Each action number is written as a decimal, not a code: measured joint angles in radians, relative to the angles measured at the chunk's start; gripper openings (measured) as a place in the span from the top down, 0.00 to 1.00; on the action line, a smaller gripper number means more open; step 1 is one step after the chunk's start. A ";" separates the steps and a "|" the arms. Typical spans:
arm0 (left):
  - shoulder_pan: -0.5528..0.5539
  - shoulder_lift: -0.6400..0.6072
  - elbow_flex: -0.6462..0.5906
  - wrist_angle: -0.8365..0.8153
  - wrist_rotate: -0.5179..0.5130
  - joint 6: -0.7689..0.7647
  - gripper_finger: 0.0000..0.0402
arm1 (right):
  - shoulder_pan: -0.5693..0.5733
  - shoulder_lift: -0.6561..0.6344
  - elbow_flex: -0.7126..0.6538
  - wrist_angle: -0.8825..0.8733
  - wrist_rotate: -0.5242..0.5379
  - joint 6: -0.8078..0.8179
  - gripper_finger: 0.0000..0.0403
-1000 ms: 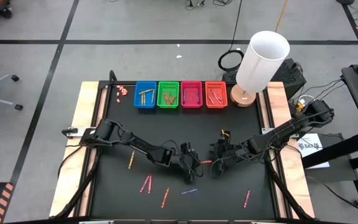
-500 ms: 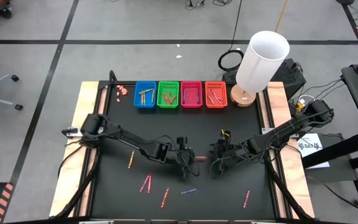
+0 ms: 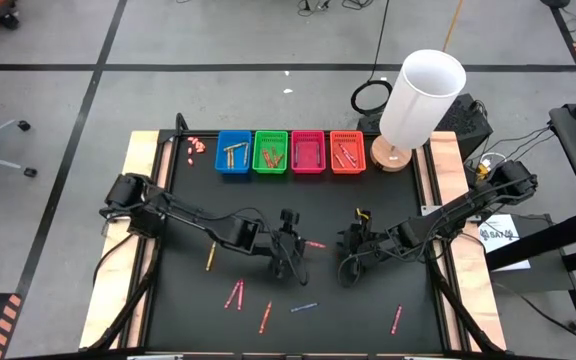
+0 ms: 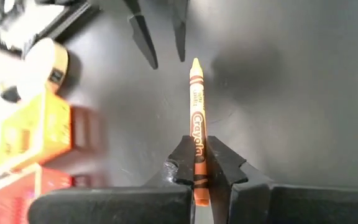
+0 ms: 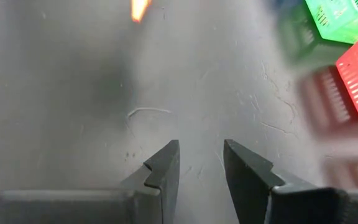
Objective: Sort crayons
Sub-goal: Put the orange crayon into the green bin
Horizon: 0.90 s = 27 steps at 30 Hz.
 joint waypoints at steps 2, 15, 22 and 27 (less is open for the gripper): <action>-0.001 -0.008 0.000 -0.004 0.000 0.075 0.97 | 0.000 0.000 0.000 -0.001 0.000 0.000 0.73; -0.002 -0.015 0.000 -0.012 0.000 0.387 0.96 | 0.000 0.000 0.000 -0.001 0.000 0.000 0.73; -0.002 -0.015 0.000 -0.012 -0.037 0.392 0.96 | 0.000 0.000 0.000 -0.001 -0.002 0.001 0.73; -0.001 -0.015 0.000 -0.012 -0.040 0.391 0.96 | 0.010 0.000 0.000 0.009 -0.035 0.027 0.73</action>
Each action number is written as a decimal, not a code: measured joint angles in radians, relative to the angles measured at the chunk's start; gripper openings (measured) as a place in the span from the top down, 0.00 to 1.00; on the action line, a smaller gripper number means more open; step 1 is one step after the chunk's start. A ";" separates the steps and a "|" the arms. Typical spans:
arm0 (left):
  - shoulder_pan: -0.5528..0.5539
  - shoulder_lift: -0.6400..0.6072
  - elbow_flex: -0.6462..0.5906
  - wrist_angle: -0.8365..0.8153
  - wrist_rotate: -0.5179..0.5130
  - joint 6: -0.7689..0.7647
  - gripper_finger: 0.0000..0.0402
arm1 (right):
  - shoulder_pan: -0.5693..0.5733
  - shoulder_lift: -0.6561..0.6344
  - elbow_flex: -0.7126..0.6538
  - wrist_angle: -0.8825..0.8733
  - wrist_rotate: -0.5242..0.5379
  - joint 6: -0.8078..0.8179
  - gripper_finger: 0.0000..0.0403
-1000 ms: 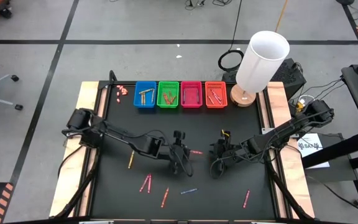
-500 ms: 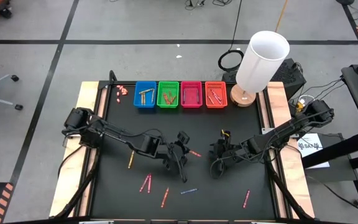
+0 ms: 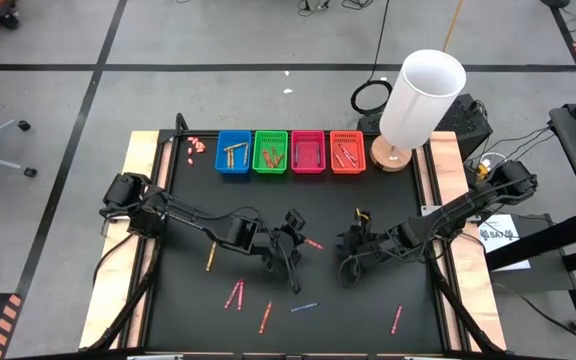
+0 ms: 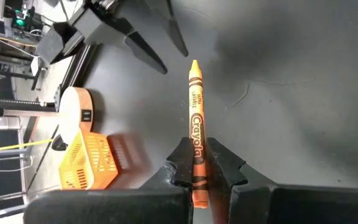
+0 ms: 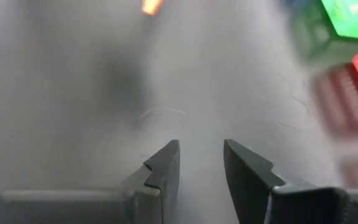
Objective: Sort crayons
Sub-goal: Put the orange crayon into the green bin
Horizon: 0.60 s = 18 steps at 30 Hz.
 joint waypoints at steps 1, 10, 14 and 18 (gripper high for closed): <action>0.000 0.000 0.000 0.000 0.000 -0.001 0.96 | 0.007 0.000 0.000 0.007 -0.001 -0.003 0.73; 0.000 0.000 0.000 -0.001 0.000 -0.009 0.96 | 0.029 0.000 0.000 0.059 0.008 -0.054 0.73; 0.000 0.000 0.000 0.001 0.000 -0.080 0.96 | 0.029 0.000 0.000 0.058 0.008 -0.057 0.73; 0.000 0.000 0.000 0.002 0.001 -0.302 0.96 | 0.029 0.000 0.000 0.058 0.008 -0.057 0.73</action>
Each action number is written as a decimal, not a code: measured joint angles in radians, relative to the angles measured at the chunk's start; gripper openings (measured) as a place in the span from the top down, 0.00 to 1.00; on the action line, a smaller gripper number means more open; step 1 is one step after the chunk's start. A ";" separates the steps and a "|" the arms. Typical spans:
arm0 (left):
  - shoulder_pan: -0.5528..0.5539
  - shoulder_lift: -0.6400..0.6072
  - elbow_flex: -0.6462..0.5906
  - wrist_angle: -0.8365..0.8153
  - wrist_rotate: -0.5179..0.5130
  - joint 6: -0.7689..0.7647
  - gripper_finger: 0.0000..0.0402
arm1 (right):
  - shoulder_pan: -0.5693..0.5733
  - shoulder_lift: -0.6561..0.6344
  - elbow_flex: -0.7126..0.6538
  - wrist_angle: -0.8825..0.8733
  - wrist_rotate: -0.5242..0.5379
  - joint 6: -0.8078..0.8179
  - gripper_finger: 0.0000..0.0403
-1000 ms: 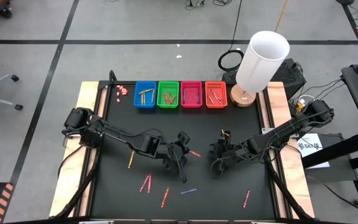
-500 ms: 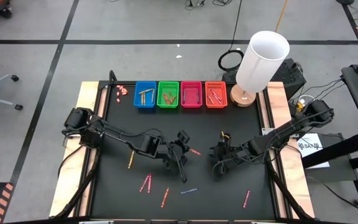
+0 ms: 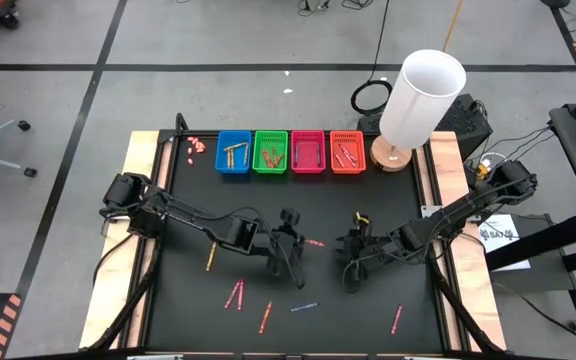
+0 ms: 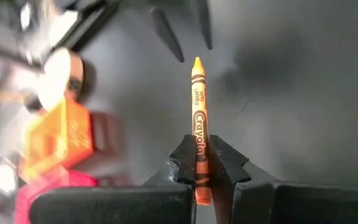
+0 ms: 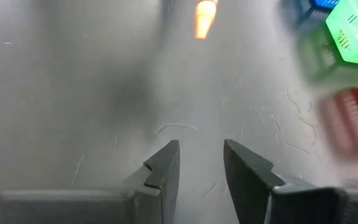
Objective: Sort crayons
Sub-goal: Put the orange crayon into the green bin
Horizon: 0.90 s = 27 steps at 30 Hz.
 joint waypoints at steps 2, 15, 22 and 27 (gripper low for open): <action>0.000 0.000 0.000 0.000 0.013 -0.142 0.96 | 0.000 0.000 0.000 0.000 0.000 -0.004 0.73; 0.000 0.000 0.000 0.000 0.026 -0.975 0.96 | 0.000 0.000 0.000 0.000 0.003 -0.015 0.73; 0.000 0.000 0.000 0.004 0.002 -1.058 0.96 | 0.001 0.000 0.000 0.000 0.000 -0.015 0.73; 0.001 0.000 0.000 0.003 -0.024 -0.961 0.96 | 0.006 0.000 0.000 -0.001 -0.005 -0.012 0.73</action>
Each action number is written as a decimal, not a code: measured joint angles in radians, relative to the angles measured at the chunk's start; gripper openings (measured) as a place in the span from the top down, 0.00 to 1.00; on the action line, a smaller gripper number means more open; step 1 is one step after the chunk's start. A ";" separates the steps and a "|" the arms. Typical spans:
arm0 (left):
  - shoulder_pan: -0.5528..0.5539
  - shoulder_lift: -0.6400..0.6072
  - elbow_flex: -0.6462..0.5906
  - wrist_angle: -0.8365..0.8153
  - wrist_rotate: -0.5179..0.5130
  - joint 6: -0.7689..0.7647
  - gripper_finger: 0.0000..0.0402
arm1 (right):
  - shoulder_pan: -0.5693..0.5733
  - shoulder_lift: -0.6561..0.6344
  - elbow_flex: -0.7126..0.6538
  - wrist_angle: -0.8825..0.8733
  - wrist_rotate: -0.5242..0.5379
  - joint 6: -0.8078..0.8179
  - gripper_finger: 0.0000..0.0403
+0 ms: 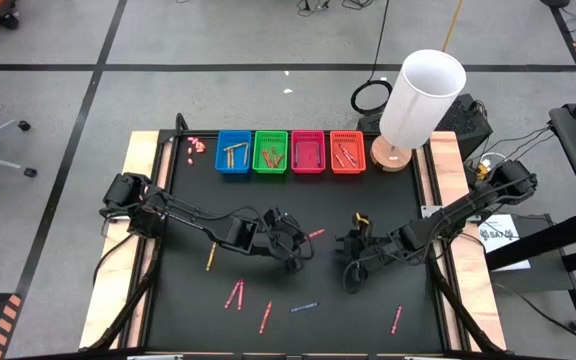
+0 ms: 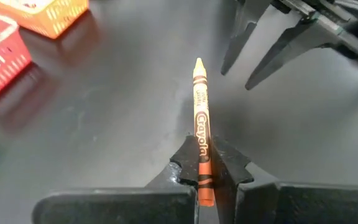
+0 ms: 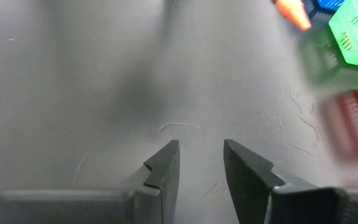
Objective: Sort crayons
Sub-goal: Put the orange crayon into the green bin
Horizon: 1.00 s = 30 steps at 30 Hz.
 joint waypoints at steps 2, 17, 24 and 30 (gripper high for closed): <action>0.007 0.000 0.000 0.000 -0.014 0.027 0.96 | 0.007 0.000 0.000 -0.001 0.000 -0.001 0.73; 0.240 -0.120 0.000 -0.231 -0.127 0.096 0.96 | 0.015 0.000 0.000 -0.006 0.048 -0.010 0.73; 0.376 -0.118 -0.049 -0.229 -0.151 0.053 0.96 | 0.015 0.000 0.000 -0.005 0.055 0.000 0.73; 0.459 -0.117 -0.129 -0.198 -0.198 -0.019 0.96 | 0.015 0.000 0.000 -0.005 0.055 0.015 0.73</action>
